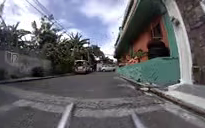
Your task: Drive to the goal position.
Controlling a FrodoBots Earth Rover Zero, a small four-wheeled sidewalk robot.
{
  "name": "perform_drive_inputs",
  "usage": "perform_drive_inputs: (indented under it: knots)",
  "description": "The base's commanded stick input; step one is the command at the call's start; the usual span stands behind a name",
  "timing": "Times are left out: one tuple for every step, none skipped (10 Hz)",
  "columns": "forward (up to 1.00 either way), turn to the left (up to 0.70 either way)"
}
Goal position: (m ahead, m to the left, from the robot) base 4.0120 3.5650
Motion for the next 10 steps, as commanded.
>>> perform_drive_inputs:
  knots:
    - [0.7,-0.08]
    - [0.7,0.0]
    - [0.7,0.0]
    - [0.7,0.0]
    - [0.7,0.0]
    - [0.7,0.0]
    - [0.7,0.0]
    - [0.7,0.0]
    - [0.7,0.0]
    - [0.7,0.0]
